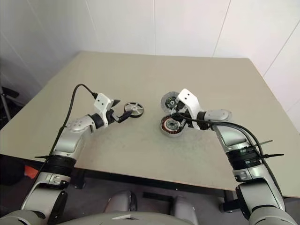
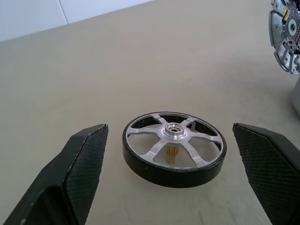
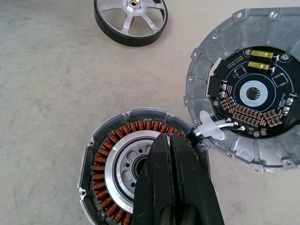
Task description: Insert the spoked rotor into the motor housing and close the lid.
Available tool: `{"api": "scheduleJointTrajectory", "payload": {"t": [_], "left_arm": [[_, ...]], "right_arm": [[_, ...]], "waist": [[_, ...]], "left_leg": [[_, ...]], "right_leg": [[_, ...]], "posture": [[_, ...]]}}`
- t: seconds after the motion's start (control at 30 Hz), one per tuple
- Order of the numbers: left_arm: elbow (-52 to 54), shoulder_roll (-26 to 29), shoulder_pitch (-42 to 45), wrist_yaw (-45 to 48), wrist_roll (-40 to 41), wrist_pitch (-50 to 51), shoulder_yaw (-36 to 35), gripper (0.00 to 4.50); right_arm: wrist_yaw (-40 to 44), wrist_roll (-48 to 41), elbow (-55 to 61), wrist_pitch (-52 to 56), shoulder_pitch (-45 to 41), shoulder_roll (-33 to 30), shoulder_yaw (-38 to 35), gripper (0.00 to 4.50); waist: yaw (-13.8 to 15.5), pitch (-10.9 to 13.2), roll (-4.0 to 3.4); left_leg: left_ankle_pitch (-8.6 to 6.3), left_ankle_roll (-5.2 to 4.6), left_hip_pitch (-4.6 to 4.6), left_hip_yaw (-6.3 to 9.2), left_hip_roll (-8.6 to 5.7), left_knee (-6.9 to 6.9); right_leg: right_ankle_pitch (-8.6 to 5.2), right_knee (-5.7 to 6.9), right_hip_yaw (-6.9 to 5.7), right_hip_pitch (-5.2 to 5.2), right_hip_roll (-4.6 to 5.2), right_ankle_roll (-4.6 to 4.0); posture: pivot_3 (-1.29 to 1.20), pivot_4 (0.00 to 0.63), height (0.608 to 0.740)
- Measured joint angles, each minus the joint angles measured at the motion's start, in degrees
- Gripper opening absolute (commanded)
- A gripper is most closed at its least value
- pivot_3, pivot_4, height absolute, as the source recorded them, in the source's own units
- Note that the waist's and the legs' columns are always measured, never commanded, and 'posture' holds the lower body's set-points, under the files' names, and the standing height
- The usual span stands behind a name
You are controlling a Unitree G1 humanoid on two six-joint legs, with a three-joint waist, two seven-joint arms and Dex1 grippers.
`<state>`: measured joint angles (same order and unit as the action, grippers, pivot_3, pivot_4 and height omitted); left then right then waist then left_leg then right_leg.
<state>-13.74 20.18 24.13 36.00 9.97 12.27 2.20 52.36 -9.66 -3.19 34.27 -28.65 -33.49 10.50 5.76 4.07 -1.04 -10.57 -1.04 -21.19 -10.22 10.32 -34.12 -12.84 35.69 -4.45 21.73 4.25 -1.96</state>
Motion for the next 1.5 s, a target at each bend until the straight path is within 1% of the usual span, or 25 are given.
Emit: {"api": "scheduleJointTrajectory", "payload": {"t": [0.2,0.33,0.43,0.63,0.73,0.9,1.07,1.2,1.33,1.5], "left_arm": [[-0.5,0.0,0.0,0.0,0.0,0.0,0.0,4.50],[-0.7,0.2,0.0,0.0,0.0,-0.1,-0.1,4.50],[-0.8,0.2,0.0,0.0,0.0,-0.1,-0.2,4.50],[-0.9,0.1,0.0,0.0,0.1,-0.1,-0.4,4.50],[-0.9,-0.8,0.0,-0.7,1.2,1.0,-1.5,4.50],[-0.2,-2.0,-0.1,-3.9,5.9,8.8,-6.6,4.50],[0.8,-3.8,0.3,-10.4,10.5,23.6,-11.0,4.50],[-0.3,-5.9,2.5,-11.3,15.3,31.9,-13.9,4.50],[-2.3,-9.4,6.6,-11.6,20.2,35.1,-17.2,4.50],[-6.1,-11.8,7.5,-13.3,21.3,35.2,-18.8,4.50]], "right_arm": [[0.0,0.2,-0.3,0.2,2.8,0.7,1.6,0.03],[-1.1,0.6,-0.6,0.0,3.2,2.0,1.5,0.03],[-2.4,0.7,-1.9,0.2,2.3,2.5,1.4,0.03],[-2.0,-0.2,-1.5,1.5,1.2,1.6,0.2,0.03],[-1.3,-1.2,0.4,1.5,-0.3,-0.3,-1.5,0.03],[-0.3,-0.7,1.5,0.1,-1.4,-5.2,-3.2,0.03],[-1.4,0.0,-0.7,-1.4,-3.1,-6.5,-4.8,0.03],[-1.5,0.0,-1.4,-1.6,-4.2,-6.6,-5.3,0.03],[-1.5,0.0,-1.4,-1.6,-4.3,-5.9,-5.2,0.03],[-1.5,0.0,-1.4,-1.6,-4.3,-5.8,-5.2,0.03]], "waist": [[0.0,0.0,0.00],[-0.3,0.0,0.02],[-0.3,0.0,0.02],[-0.2,0.0,0.02],[-0.1,0.0,0.02],[0.0,0.0,0.03],[-0.1,0.0,0.03],[0.0,0.0,0.03],[0.4,0.0,0.04],[0.2,0.0,0.04]], "left_leg": [[-0.02,-0.02,-0.06,0.00,0.00,0.01],[0.01,0.03,0.08,-0.01,0.01,0.01],[0.03,0.06,0.14,-0.01,0.01,-0.01],[0.04,0.06,0.08,-0.01,-0.03,-0.05],[0.04,0.06,0.08,-0.02,-0.03,-0.06],[0.00,0.00,0.07,-0.01,-0.02,-0.02],[-0.03,-0.02,-0.14,-0.02,-0.04,0.00],[-0.02,-0.03,-0.25,0.00,-0.04,-0.04],[-0.02,-0.04,-0.27,0.00,-0.06,-0.08],[-0.03,-0.05,-0.28,0.01,-0.06,-0.06]], "right_leg": [[0.00,-0.01,0.00,0.06,0.00,0.00],[-0.01,-0.01,0.00,-0.01,0.00,0.02],[-0.18,-0.03,0.01,-0.08,0.00,0.31],[-0.18,-0.13,0.05,-0.11,0.00,0.31],[-0.03,-0.12,0.06,-0.12,0.00,0.05],[-0.01,-0.05,0.03,-0.09,0.00,0.02],[0.00,0.01,0.03,0.18,0.00,0.00],[0.00,0.01,0.02,0.25,0.00,0.00],[0.00,-0.05,0.02,0.22,0.01,0.00],[0.00,-0.03,0.01,0.24,0.01,0.01]], "posture": [[0.00,0.000,0.740],[0.00,0.000,0.740],[0.00,0.000,0.740],[0.00,0.000,0.740],[0.00,0.000,0.740],[0.00,0.000,0.740],[0.00,0.000,0.740],[0.00,0.000,0.740],[0.00,0.000,0.740],[0.00,0.000,0.740]]}}
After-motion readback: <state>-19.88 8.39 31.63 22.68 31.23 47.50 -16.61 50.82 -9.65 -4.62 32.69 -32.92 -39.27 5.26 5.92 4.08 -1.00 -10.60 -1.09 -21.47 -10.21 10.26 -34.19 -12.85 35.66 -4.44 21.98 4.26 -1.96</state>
